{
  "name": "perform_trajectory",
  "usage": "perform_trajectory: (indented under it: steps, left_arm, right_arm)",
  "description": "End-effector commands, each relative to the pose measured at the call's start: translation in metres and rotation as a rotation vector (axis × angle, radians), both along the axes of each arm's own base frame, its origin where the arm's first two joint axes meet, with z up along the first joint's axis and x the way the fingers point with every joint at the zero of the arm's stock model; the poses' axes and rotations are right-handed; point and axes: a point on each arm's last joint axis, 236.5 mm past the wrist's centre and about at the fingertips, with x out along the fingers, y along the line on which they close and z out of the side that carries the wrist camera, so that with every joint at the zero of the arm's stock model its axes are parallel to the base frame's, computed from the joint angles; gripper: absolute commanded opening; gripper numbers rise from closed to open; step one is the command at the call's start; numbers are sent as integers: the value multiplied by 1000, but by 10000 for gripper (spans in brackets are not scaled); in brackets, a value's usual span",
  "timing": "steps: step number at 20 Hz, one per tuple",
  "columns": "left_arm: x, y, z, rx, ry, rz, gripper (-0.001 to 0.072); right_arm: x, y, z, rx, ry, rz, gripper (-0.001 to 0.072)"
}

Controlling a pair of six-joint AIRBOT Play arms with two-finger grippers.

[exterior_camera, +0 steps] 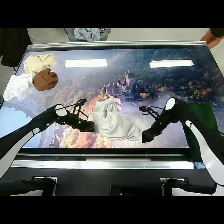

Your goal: Fold the shirts.

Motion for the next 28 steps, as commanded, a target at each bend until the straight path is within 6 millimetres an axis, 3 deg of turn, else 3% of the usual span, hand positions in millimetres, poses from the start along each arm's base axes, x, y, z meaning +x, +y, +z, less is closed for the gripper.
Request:
perform_trajectory:
  steps: [1,2,3,4,6,7,8,9,10,11,12,13,14,15,16,17,18,19,21,25,28]
  left_arm:
    - [3,-2,18,-19,-48,2,34]
    - [4,-2,23,-24,-61,2,35]
    - [5,-2,28,-28,-73,1,35]
    - [5,-2,32,-31,-84,2,34]
    - [8,-1,48,-28,-125,-16,33]
    - [13,4,67,-8,-178,-47,32]
    - [24,9,98,13,-271,-62,32]
    - [39,16,138,33,-387,-59,32]
    - [54,24,189,47,-520,-38,32]
    - [66,36,253,55,-676,1,32]
    - [68,49,319,50,-823,46,31]
    - [60,66,390,35,-975,106,32]
    - [44,83,454,6,-1109,171,32]
    - [19,97,514,-36,-1241,219,31]
    - [-8,108,558,-79,-1343,255,32]
    - [-37,113,594,-129,-1427,268,31]
    - [-63,111,616,-194,-1476,259,31]
    - [-80,106,625,-247,-1491,241,31]
    - [-94,100,623,-280,-1473,215,31]
    - [-90,102,623,-264,-1477,221,31]
    - [-65,115,612,-170,-1469,261,31]
  right_arm:
    - [9,13,-17,25,-3,-106,685]
    - [14,14,-19,20,-15,-132,521]
    - [19,13,-21,10,-23,-164,253]
    - [22,13,-21,-1,-21,-201,56]
    - [30,15,-8,18,-69,-166,55]
    - [45,15,13,36,-161,-129,55]
    - [70,14,46,44,-306,-115,55]
    - [96,9,87,35,-476,-104,55]
    - [121,3,142,19,-665,-103,55]
    - [140,-7,216,-7,-886,-103,56]
    - [146,-19,299,-41,-1122,-115,56]
    - [138,-32,378,-76,-1339,-135,56]
    - [115,-44,457,-100,-1548,-163,56]
    - [85,-51,516,-109,-1706,-189,56]
    - [50,-56,562,-103,-1829,-211,56]
    - [21,-57,590,-79,-1900,-235,56]
    - [-4,-56,608,-34,-1941,-268,56]
    - [-21,-55,616,-1,-1961,-293,57]
    - [-38,-56,617,18,-1956,-314,57]
    - [-41,-58,608,-7,-1921,-302,57]
    - [-23,-66,613,-45,-1949,-324,57]
